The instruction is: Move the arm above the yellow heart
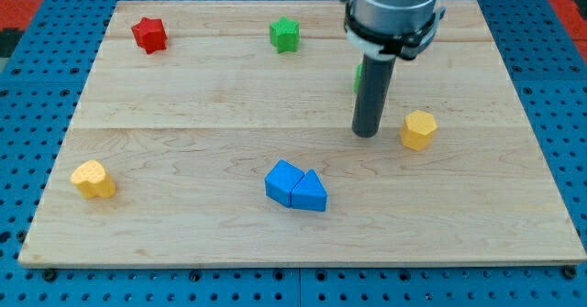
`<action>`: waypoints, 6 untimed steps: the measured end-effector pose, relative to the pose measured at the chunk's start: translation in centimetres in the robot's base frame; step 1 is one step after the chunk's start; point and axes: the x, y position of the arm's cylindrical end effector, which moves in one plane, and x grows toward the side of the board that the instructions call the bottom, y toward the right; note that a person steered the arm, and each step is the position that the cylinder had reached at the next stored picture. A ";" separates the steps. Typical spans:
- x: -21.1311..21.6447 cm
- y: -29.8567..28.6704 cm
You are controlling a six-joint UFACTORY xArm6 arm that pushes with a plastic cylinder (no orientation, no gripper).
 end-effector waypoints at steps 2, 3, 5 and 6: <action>0.1 9.8; 1.8 1.0; 1.7 -26.0; 4.2 -34.4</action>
